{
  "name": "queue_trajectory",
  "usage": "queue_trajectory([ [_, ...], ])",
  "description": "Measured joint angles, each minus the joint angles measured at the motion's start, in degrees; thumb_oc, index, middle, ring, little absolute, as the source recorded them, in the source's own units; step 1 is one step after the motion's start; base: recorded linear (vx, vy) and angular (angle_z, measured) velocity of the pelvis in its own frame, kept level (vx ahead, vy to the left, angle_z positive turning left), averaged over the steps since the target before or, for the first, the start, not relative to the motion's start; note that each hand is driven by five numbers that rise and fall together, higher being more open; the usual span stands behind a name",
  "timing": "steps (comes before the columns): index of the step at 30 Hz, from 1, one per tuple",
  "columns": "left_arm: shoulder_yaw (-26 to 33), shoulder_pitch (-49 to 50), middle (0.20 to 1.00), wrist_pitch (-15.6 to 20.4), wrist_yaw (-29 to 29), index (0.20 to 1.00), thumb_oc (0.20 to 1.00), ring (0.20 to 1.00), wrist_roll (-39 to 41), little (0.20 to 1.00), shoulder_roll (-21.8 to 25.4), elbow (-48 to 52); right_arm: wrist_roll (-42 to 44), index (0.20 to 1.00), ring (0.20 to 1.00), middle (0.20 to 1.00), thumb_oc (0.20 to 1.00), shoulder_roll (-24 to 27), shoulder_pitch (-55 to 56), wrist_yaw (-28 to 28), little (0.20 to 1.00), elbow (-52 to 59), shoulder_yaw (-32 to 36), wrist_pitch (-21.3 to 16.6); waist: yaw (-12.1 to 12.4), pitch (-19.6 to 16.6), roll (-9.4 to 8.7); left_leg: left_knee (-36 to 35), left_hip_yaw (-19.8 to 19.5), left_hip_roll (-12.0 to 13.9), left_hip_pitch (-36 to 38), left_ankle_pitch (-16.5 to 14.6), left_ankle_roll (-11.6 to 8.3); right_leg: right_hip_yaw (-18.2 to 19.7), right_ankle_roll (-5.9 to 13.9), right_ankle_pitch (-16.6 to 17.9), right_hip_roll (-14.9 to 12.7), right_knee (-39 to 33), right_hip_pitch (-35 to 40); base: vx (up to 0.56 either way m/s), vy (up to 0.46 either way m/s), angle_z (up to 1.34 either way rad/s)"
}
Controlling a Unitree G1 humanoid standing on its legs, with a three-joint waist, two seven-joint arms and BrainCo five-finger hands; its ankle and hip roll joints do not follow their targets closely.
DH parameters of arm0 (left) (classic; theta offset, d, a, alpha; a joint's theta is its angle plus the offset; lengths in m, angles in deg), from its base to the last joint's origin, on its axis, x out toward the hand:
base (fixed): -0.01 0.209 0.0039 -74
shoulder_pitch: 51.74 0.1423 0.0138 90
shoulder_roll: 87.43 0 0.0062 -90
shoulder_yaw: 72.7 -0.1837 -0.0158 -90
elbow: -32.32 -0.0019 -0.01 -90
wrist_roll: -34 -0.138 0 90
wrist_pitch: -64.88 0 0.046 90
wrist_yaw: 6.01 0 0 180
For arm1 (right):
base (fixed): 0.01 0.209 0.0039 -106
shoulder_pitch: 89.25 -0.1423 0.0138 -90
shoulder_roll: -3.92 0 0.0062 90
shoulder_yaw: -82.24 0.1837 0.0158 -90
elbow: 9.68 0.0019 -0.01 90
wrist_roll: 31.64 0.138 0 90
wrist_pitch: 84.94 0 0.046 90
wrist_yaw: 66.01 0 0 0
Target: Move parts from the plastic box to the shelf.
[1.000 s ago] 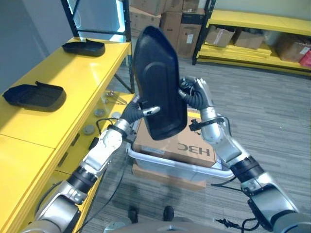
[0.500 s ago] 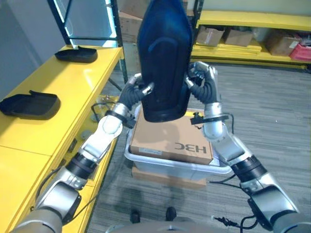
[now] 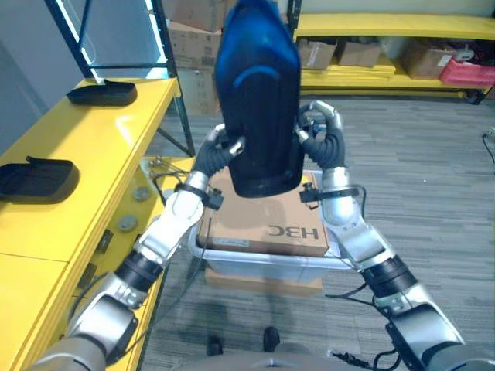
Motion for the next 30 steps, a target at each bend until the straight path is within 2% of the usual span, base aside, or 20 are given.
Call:
queue_trajectory([
  [4,1.9,8.5,0.200,1.4,-3.3,0.200,0.200,0.200,-3.6,0.200,0.9,1.2,1.7,1.000,1.000,1.000,1.000,-0.5,4.8,4.2,1.000,1.2,-2.5,-1.0,3.1,0.1,0.02,0.1,-1.6,0.1,-0.2,0.4,-0.02,-1.6,-0.37,-0.3,0.1,0.0,0.1,-0.06,-0.046,0.19],
  [9,10.8,14.9,0.200,4.2,-7.6,0.200,0.200,0.200,-7.3,0.200,5.0,2.3,2.0,1.000,1.000,1.000,1.000,-0.3,9.5,5.1,1.000,3.6,-2.1,-3.0,5.1,0.1,-0.07,0.0,-3.1,0.1,-0.3,-0.1,-0.19,-3.4,-0.08,-1.0,-0.1,-0.1,0.9,-0.03,-0.026,0.20],
  [10,13.9,16.0,0.200,4.8,-10.4,0.200,0.200,0.200,-8.1,0.200,6.7,2.3,3.2,1.000,1.000,1.000,1.000,-0.3,10.1,5.2,1.000,3.6,-0.6,-3.7,5.9,0.2,-0.18,0.0,-3.5,0.1,-0.6,0.1,-0.17,-3.9,-0.04,-1.0,-0.1,-0.1,0.9,-0.03,-0.027,0.14],
  [16,19.2,20.7,0.200,9.9,-14.1,0.200,0.200,0.200,-11.2,0.200,6.9,4.3,9.1,1.000,1.000,1.000,1.000,-0.3,16.2,6.5,1.000,3.6,4.7,-3.3,6.5,0.7,-0.92,0.0,-4.4,-0.1,-0.8,0.3,-0.31,-4.7,0.16,-1.2,-0.3,-0.1,1.0,-0.02,-0.020,0.09],
  [19,20.8,22.2,0.200,12.5,-14.2,0.200,0.200,0.200,-12.9,0.200,7.4,4.3,13.3,1.000,1.000,1.000,1.000,-0.6,19.0,9.4,1.000,3.6,6.1,-1.4,6.0,1.3,-1.26,0.0,-4.4,-0.1,-0.8,0.3,-0.35,-4.7,0.09,-1.3,-0.3,-0.1,1.0,-0.01,-0.003,0.00],
  [20,23.6,25.9,0.200,14.6,-13.6,0.200,0.200,0.200,-13.7,0.200,8.2,7.5,17.1,1.000,1.000,1.000,1.000,-0.5,24.0,13.4,1.000,3.1,8.9,0.5,5.4,1.8,-1.58,0.0,-4.4,-0.1,-0.9,0.3,-0.34,-4.7,0.09,-1.3,-0.3,0.0,0.9,-0.05,-0.006,0.00],
  [24,30.5,34.9,0.200,17.7,-12.9,0.200,0.200,0.200,-13.9,0.200,9.6,16.8,22.4,1.000,1.000,1.000,1.000,-0.4,34.6,21.0,1.000,-1.0,13.6,6.5,5.6,2.7,-1.65,0.0,-4.7,-0.1,-1.1,-0.1,-0.47,-5.0,-0.04,-1.8,-0.3,0.0,1.3,-0.06,0.011,0.05],
  [25,32.2,36.0,0.200,18.9,-13.0,0.200,0.200,0.200,-13.9,0.200,9.5,18.3,23.3,1.000,1.000,1.000,1.000,-0.8,37.5,23.9,1.000,-5.7,13.0,8.1,6.1,3.1,-1.44,0.0,-5.3,-0.1,-1.4,-0.2,-0.70,-6.0,-0.03,-2.0,-0.4,0.0,1.5,-0.04,0.006,0.26],
  [28,33.6,36.5,0.200,20.2,-14.3,0.200,0.200,0.200,-13.8,0.200,9.2,18.9,23.2,1.000,1.000,1.000,1.000,-2.8,38.9,26.8,1.000,-17.9,8.9,10.4,7.2,3.4,-1.33,-0.1,-7.7,-0.2,-1.7,-0.3,-0.59,-8.1,-0.03,-2.6,-0.4,0.0,2.2,-0.02,-0.006,0.43],
  [30,35.7,38.4,0.200,21.5,-14.1,0.200,0.200,0.200,-13.6,0.200,7.9,19.5,23.3,1.000,1.000,1.000,1.000,-6.3,39.9,28.2,1.000,-23.9,8.6,10.2,8.8,4.6,-0.97,-0.1,-7.7,0.0,-2.0,-0.6,-0.97,-11.1,-0.11,-2.6,-0.8,0.0,3.1,-0.04,0.041,0.59],
])
